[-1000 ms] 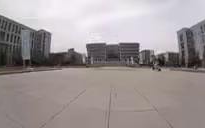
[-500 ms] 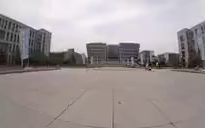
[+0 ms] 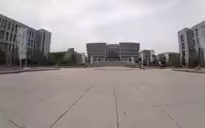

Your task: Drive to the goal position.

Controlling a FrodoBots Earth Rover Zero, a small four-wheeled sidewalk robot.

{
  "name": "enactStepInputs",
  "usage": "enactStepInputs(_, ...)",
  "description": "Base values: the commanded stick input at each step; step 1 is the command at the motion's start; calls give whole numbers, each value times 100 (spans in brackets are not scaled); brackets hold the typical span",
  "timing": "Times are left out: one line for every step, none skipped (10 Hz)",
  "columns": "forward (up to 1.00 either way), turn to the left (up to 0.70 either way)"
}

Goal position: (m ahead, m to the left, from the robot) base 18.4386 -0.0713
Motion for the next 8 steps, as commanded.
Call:
enactStepInputs(70, 1)
enactStepInputs(70, 1)
enactStepInputs(70, 1)
enactStepInputs(70, 1)
enactStepInputs(70, 1)
enactStepInputs(70, 1)
enactStepInputs(70, 1)
enactStepInputs(70, 1)
